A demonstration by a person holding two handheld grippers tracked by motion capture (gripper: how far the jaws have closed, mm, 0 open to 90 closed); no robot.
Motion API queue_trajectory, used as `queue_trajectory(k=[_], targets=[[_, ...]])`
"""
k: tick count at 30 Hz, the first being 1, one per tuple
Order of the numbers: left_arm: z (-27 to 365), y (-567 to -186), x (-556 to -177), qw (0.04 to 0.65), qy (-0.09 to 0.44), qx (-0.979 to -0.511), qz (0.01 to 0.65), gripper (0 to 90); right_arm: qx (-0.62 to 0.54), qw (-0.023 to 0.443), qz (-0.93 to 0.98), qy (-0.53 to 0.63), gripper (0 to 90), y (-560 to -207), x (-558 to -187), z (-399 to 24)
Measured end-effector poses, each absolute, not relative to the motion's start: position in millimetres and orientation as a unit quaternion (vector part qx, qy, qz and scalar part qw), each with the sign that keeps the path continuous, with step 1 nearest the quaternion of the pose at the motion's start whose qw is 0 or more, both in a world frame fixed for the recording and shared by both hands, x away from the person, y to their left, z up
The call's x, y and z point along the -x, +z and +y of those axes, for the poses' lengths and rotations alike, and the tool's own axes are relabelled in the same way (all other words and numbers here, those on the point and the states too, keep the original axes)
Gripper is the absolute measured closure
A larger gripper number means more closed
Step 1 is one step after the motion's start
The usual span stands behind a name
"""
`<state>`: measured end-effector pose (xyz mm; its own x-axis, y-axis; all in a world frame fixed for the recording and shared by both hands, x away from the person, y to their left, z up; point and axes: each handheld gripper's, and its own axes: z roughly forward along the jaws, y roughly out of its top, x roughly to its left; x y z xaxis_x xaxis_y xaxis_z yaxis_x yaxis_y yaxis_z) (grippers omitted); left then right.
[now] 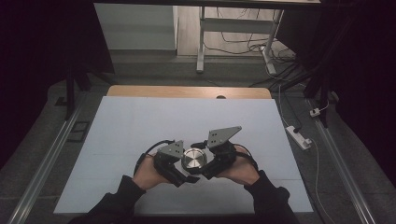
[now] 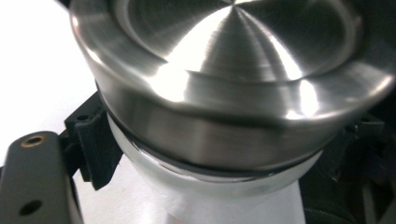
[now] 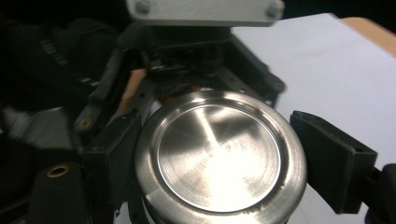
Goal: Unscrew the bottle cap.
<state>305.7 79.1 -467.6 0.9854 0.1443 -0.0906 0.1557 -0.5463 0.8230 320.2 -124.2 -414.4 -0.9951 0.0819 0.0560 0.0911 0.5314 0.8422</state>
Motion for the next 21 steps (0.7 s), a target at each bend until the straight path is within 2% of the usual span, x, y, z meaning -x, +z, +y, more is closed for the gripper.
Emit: queue_trajectory(k=[2, 4, 7, 11, 16, 21], targets=[[76.8, -468.1, -305.6, 0.460, 0.006, -0.883, 0.094, 15.9, 0.040, 0.007, -0.877, -0.479, 18.1, -415.6, -321.1, -126.5], [76.8, -468.9, -307.0, 0.453, 0.022, -0.884, 0.116, 15.9, 0.082, -0.009, -0.875, -0.478, 12.1, -413.5, -323.2, -129.7], [79.9, -469.6, -310.0, 0.444, 0.056, -0.877, 0.173, 15.9, 0.133, -0.030, -0.868, -0.478, 8.5, -408.6, -323.4, -130.8], [81.3, -468.4, -309.9, 0.447, 0.074, -0.867, 0.209, 15.9, 0.192, -0.083, -0.861, -0.463, 10.3, -408.6, -318.5, -123.3], [77.2, -467.8, -306.5, 0.437, 0.098, -0.861, 0.240, 15.9, 0.216, -0.101, -0.852, -0.467, 12.5, -413.1, -313.0, -113.8], [73.3, -467.6, -304.4, 0.433, 0.099, -0.864, 0.238, 15.9, 0.217, -0.130, -0.856, -0.451, 17.8, -418.6, -308.5, -105.4]])
